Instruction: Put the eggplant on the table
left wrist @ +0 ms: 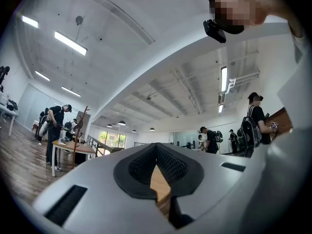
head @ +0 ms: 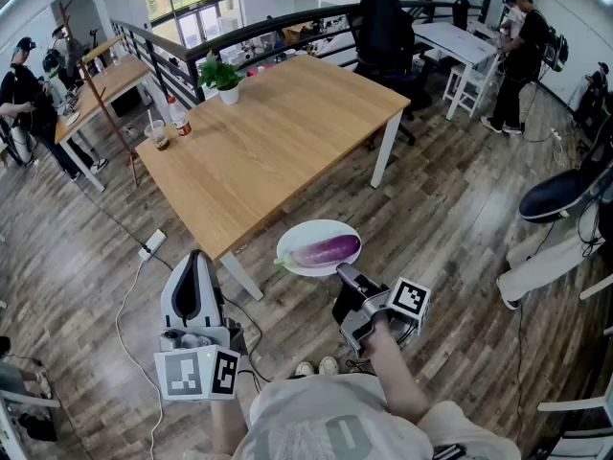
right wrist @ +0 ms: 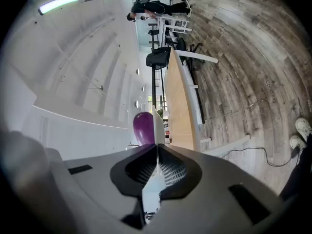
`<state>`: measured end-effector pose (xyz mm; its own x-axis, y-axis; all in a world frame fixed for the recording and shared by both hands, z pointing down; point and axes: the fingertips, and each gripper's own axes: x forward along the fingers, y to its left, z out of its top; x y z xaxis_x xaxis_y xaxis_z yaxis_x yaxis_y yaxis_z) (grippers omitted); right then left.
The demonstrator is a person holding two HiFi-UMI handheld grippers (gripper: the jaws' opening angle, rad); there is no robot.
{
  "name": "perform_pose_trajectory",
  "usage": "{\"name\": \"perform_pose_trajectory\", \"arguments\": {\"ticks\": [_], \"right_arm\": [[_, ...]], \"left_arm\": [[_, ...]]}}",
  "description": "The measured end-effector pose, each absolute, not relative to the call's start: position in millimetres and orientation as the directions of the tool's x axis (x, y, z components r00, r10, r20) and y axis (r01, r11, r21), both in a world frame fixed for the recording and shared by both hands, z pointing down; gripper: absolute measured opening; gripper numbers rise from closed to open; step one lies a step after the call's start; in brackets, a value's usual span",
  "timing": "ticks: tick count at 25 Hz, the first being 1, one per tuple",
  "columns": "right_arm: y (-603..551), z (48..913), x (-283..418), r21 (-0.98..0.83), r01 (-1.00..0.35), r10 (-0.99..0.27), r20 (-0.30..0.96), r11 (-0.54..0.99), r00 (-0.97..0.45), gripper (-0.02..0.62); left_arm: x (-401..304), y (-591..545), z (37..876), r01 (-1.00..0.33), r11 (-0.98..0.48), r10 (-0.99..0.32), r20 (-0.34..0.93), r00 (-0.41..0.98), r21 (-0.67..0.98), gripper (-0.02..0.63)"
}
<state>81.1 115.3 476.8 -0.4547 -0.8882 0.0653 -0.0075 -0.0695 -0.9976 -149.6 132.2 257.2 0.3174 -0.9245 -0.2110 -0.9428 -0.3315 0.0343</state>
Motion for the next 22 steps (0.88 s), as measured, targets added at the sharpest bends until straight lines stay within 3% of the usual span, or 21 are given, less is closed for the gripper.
{"name": "perform_pose_trajectory", "arguments": {"ticks": [22], "right_arm": [[123.3,469.8,96.4,-0.999,0.027,-0.883,0.023,-0.040,-0.470,0.026]], "left_arm": [[-123.0,146.0,248.4,-0.942,-0.335,-0.917,-0.229,0.326,-0.001,0.009]]}}
